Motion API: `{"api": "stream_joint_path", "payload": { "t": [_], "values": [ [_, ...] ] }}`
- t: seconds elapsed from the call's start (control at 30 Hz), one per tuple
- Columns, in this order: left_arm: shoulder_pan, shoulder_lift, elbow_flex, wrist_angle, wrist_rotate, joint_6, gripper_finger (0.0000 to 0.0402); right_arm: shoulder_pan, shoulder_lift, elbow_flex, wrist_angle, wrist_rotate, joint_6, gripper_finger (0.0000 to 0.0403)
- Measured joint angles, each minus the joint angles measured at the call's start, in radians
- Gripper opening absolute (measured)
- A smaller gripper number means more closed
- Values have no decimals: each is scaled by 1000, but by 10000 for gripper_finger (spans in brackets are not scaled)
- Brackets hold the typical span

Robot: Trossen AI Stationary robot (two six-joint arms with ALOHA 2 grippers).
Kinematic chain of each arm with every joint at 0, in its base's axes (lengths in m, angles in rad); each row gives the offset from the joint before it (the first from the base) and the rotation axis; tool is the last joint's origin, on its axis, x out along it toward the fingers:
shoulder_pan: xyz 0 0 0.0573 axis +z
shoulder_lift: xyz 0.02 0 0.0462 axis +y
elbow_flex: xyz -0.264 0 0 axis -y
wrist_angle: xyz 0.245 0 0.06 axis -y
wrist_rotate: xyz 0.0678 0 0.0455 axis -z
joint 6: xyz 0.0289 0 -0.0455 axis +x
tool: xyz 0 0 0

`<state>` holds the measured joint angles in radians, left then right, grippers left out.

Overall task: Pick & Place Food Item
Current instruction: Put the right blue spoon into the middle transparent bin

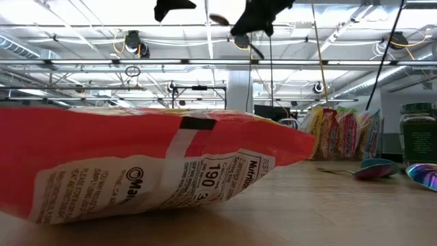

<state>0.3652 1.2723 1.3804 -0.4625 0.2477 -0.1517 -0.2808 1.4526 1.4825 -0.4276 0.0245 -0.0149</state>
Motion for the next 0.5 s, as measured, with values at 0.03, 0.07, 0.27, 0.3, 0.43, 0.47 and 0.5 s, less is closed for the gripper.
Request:
{"api": "stream_joint_path", "payload": {
  "t": [0.03,0.07,0.27,0.3,0.43,0.47,0.5],
  "values": [
    [0,-9,1,1,3,0,177,-15,25,33,-43,-2,-18,2],
    [-1,-18,2,-4,6,0,177,-32,48,61,-82,-2,-39,2],
    [1,-79,1,-59,10,23,177,-133,164,176,-204,-89,-183,2],
    [1,-90,1,-60,10,24,177,-148,180,183,-205,-103,-214,2],
    [1,-124,1,-84,10,19,177,-187,239,203,-197,-108,-335,2],
    [0,-129,1,-85,10,19,177,-195,250,204,-191,-108,-361,2],
    [0,-134,1,-86,10,18,177,-203,262,204,-191,-108,-388,2]
  ]
}}
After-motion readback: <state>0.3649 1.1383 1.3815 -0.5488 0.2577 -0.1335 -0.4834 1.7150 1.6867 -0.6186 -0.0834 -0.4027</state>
